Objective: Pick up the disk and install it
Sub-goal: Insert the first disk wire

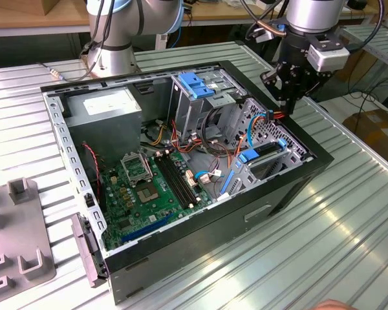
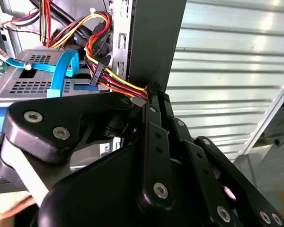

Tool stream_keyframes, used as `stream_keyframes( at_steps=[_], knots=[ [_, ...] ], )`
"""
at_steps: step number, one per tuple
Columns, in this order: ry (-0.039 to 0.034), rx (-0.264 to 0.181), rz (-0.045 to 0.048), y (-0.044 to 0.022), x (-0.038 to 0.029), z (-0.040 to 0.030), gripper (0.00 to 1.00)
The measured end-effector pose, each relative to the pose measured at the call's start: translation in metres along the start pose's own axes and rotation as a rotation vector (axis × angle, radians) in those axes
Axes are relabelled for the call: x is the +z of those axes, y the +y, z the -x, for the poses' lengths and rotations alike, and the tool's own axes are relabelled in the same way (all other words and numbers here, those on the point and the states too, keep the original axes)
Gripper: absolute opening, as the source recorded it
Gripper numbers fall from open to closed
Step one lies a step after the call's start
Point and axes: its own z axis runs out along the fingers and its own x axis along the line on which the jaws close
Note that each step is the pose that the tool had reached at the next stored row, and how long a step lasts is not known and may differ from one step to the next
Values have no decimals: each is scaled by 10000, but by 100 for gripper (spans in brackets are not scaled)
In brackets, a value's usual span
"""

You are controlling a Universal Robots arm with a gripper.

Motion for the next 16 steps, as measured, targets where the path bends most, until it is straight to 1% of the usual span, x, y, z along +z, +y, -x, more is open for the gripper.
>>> stream_keyframes(
  at_steps=[1, 16],
  knots=[
    [0, 84, 24, 1, -1, 0, 16],
    [-1, 93, 24, 2, 0, 1, 16]
  ],
)
